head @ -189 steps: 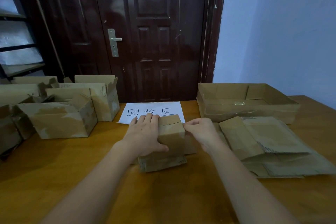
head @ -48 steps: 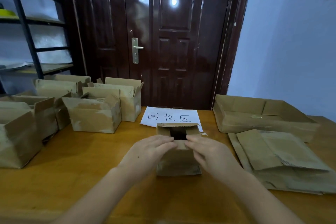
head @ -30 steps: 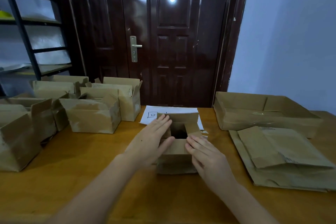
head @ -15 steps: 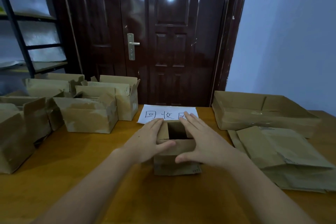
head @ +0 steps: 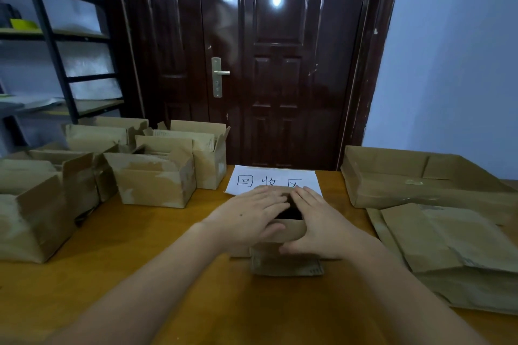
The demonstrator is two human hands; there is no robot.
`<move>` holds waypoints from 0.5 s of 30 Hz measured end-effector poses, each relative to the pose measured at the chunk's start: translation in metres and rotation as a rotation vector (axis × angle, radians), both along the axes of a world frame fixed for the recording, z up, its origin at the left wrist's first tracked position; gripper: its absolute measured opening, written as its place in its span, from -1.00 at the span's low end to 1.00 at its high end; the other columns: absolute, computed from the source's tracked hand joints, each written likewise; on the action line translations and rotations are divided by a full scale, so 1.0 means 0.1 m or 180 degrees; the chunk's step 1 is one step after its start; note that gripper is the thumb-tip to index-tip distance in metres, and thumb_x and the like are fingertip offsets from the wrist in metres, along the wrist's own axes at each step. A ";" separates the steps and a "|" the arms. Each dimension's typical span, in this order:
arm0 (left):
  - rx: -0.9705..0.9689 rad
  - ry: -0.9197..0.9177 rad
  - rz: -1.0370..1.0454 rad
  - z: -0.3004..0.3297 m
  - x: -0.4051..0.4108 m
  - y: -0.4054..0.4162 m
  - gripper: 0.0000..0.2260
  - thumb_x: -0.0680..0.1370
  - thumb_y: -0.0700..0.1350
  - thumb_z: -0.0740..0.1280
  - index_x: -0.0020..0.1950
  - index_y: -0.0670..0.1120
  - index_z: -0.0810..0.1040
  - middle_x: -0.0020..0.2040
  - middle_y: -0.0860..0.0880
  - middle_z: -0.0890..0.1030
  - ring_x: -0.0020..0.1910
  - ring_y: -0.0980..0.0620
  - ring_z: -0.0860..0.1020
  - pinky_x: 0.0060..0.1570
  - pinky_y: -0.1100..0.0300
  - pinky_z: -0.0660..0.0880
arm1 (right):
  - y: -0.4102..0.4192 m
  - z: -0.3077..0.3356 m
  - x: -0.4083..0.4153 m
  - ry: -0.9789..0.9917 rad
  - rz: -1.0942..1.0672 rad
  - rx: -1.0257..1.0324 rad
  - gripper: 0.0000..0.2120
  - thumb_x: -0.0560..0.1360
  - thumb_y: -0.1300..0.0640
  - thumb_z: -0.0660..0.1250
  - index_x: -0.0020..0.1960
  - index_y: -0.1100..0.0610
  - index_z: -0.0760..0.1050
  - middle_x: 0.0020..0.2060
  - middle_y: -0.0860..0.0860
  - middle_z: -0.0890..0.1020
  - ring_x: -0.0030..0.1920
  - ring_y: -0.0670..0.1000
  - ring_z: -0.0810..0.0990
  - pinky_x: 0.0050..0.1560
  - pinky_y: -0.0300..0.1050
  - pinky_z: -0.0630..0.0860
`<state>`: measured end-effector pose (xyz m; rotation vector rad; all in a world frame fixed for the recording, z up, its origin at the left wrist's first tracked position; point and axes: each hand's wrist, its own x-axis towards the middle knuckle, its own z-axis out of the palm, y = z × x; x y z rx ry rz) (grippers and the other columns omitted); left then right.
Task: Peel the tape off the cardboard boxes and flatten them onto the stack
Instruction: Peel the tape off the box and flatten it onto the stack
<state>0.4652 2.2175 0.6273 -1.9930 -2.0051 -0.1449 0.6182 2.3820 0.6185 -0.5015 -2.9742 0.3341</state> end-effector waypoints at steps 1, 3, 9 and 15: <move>-0.0112 0.0051 -0.0007 0.02 0.01 -0.02 -0.46 0.72 0.21 -0.01 0.62 -0.03 0.30 0.61 -0.01 0.33 0.62 0.07 0.17 0.42 0.35 -0.37 | -0.01 0.00 0.00 -0.0028 0.0010 0.0007 0.30 0.21 -0.63 0.29 0.66 -0.01 -0.22 0.64 -0.13 -0.17 0.61 -0.08 -0.24 0.61 0.11 0.06; -0.0231 0.0066 0.0015 0.05 0.01 -0.07 -0.49 0.73 0.19 0.03 0.61 -0.01 0.32 0.59 -0.01 0.36 0.61 0.05 0.21 0.46 0.29 -0.26 | -0.02 0.01 0.00 -0.0062 0.0048 0.0054 0.29 0.23 -0.62 0.29 0.66 -0.01 -0.23 0.64 -0.13 -0.19 0.61 -0.08 -0.26 0.62 0.07 0.01; 0.0625 0.0079 0.0256 0.18 -0.07 -0.29 -0.55 0.68 0.17 0.12 0.40 -0.05 0.57 0.35 -0.02 0.61 0.40 0.01 0.51 0.48 0.05 0.36 | -0.03 0.03 0.01 -0.0077 -0.0001 0.0046 0.23 0.27 -0.56 0.33 0.66 -0.04 -0.21 0.64 -0.14 -0.18 0.61 -0.07 -0.26 0.61 0.11 0.03; 0.1320 -0.0487 0.0627 -0.16 -0.15 -0.49 -0.59 0.69 0.10 0.10 0.35 0.00 0.64 0.29 0.04 0.65 0.33 0.09 0.57 0.37 0.10 0.45 | -0.01 0.01 0.01 -0.0081 0.0033 0.0052 0.25 0.26 -0.58 0.30 0.66 -0.02 -0.22 0.63 -0.13 -0.20 0.61 -0.08 -0.27 0.61 0.13 0.05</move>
